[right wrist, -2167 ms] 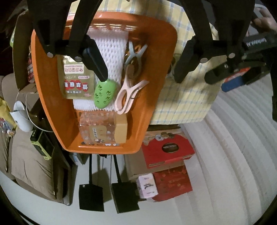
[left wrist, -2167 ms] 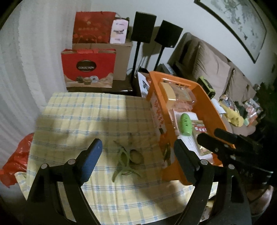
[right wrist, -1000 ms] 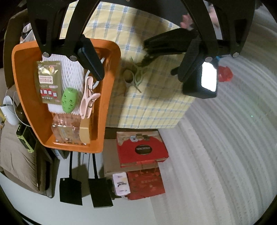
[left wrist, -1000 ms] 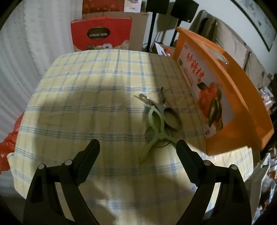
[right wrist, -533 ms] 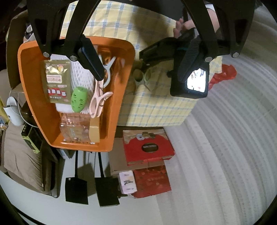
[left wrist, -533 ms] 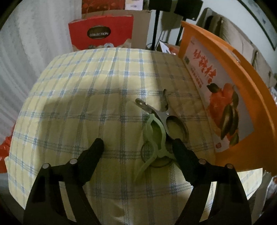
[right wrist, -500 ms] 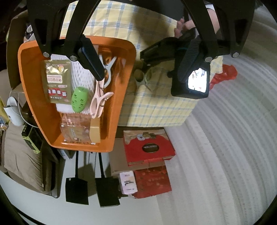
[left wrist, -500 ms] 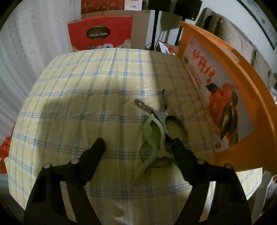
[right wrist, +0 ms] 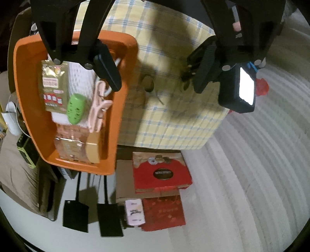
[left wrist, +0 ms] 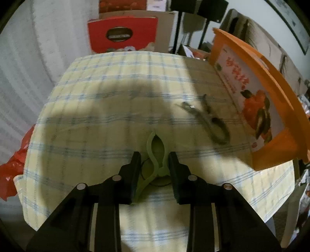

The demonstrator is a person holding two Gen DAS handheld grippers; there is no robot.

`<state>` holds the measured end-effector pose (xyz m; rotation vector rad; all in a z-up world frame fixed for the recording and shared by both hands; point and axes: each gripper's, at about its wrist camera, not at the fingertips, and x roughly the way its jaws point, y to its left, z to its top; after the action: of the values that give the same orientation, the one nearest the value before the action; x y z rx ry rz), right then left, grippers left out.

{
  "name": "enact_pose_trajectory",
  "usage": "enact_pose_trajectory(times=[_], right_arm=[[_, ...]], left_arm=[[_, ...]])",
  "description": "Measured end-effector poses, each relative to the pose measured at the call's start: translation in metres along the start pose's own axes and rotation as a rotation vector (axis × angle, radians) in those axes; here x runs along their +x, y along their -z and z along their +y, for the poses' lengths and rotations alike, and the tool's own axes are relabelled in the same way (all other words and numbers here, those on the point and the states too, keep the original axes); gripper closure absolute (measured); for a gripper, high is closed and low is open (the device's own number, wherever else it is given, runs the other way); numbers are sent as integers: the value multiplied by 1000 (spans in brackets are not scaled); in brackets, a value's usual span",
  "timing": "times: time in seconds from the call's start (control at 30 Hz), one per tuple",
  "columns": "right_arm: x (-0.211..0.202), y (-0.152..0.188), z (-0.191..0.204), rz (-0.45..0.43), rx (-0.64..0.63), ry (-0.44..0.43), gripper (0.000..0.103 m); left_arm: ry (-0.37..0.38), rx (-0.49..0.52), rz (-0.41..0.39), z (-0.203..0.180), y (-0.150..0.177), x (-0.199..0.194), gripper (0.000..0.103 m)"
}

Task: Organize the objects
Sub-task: 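Close the left gripper around the green clothespin clip, then lift the green clip with the left gripper while the right gripper grasps the metal ring clip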

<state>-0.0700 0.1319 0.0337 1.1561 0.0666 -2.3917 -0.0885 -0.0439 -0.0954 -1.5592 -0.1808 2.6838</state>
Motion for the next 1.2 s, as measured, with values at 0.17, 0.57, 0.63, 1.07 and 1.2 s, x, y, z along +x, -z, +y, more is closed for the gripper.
enact_pose_trajectory(times=[0.17, 0.57, 0.63, 1.07, 1.2], right_arm=[[20, -5, 12, 31, -6, -21, 39], [99, -3, 33, 127, -76, 108, 51], [112, -2, 35, 141, -100, 150, 53], [164, 2, 28, 206, -133, 267, 57], [174, 1, 26, 225, -138, 289, 53]], left_arm=[[6, -35, -7, 29, 7, -7, 76], [54, -89, -6, 60, 13, -12, 73], [59, -92, -9, 60, 14, -12, 73], [86, -101, -17, 65, 16, -13, 73], [90, -103, -19, 66, 16, -13, 73]])
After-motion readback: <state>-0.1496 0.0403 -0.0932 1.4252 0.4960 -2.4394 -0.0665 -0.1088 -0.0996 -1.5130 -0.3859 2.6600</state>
